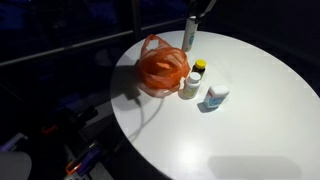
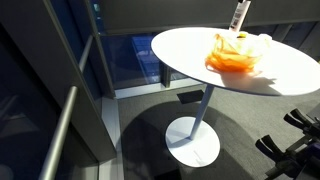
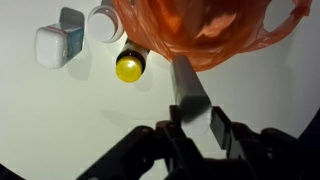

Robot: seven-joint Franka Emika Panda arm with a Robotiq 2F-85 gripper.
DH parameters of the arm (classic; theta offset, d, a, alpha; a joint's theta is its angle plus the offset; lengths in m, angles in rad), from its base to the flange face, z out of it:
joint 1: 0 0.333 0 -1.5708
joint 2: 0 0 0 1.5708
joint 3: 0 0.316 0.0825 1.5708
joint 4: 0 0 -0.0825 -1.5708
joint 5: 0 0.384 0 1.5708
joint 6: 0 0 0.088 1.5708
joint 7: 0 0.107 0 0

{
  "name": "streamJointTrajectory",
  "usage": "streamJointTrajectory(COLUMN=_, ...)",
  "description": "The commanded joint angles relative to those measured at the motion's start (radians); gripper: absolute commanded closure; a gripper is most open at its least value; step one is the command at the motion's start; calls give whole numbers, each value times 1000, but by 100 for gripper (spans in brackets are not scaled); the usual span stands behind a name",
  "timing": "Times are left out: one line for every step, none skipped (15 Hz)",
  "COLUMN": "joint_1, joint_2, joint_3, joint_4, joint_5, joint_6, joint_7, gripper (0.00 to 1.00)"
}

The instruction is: Put the roll on stick in the plastic bag

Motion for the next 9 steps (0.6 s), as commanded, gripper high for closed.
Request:
streamJointTrajectory(joint_1=8, joint_2=-67, joint_3=11, joint_4=-90, joint_5=-16, joint_6=-6, joint_7=-12, gripper=88)
streamJointTrajectory(joint_1=11, joint_2=-77, joint_3=13, joint_4=-111, joint_5=-18, joint_6=-3, joint_7=-12, gripper=88)
streamJointTrajectory(joint_1=13, joint_2=-85, joint_3=15, joint_4=-128, joint_5=-20, joint_6=-1, joint_7=-13, gripper=88)
streamJointTrajectory(joint_1=15, joint_2=-88, joint_3=17, joint_4=-140, joint_5=-21, joint_6=2, joint_7=-11, gripper=88)
streamJointTrajectory(joint_1=16, joint_2=-90, joint_3=19, joint_4=-151, joint_5=-21, joint_6=0, joint_7=-12, gripper=88)
streamJointTrajectory(joint_1=16, joint_2=-92, joint_3=20, joint_4=-161, joint_5=-22, joint_6=2, joint_7=-13, gripper=88)
streamJointTrajectory(joint_1=17, joint_2=-91, joint_3=21, joint_4=-168, joint_5=-22, joint_6=2, joint_7=-12, gripper=88)
streamJointTrajectory(joint_1=18, joint_2=-87, joint_3=24, joint_4=-175, joint_5=-22, joint_6=8, joint_7=-16, gripper=88)
streamJointTrajectory(joint_1=18, joint_2=-82, joint_3=26, joint_4=-179, joint_5=-19, joint_6=12, joint_7=-20, gripper=88)
